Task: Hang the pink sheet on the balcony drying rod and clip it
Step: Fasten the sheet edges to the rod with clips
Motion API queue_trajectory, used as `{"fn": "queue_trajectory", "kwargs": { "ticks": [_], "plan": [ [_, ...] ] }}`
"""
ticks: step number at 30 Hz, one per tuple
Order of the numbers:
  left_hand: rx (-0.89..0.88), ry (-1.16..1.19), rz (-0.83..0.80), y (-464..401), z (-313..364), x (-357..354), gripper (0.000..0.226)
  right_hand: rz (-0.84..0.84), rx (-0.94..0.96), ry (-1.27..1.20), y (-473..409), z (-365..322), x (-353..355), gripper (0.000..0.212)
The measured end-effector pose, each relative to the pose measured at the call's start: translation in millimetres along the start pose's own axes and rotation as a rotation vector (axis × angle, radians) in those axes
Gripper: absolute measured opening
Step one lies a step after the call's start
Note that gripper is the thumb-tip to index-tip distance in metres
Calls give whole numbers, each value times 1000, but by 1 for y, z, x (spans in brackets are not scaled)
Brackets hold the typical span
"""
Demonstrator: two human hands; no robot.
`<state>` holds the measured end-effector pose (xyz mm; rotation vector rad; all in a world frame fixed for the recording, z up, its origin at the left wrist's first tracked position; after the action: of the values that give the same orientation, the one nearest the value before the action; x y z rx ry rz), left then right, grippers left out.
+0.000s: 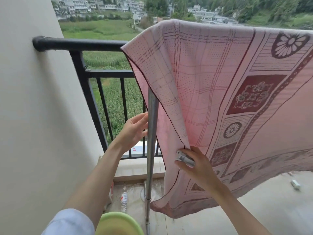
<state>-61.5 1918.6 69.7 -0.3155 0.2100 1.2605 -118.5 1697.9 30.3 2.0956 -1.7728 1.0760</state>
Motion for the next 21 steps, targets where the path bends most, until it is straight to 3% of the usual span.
{"fn": "queue_trajectory", "kwargs": {
  "ticks": [4,8,12,14,21],
  "plan": [
    [-31,58,-71,2,-1,5,33,-11,-18,7,1,-6,-9,48],
    [-94,-11,194,-3,6,9,13,-57,-3,20,2,-14,-24,49],
    [-222,-246,429,-4,40,37,16,-108,15,50,0,-24,-34,48],
    [-272,-319,441,-2,48,40,14,-135,49,76,-2,-29,-43,45],
    [-279,-257,383,39,19,21,8,-152,100,142,-20,-47,-77,45]
  ]
}}
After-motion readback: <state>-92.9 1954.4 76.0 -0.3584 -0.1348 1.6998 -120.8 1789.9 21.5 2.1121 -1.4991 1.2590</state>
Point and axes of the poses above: each hand's wrist, its own y-axis away from the middle knuckle, its own x-axis out of the back of the hand, z = x × y, the point moved 2 cm from there along -y, towards the middle knuckle, and after that the axes turned 2 degrees about -x, right-handed, at the moved point
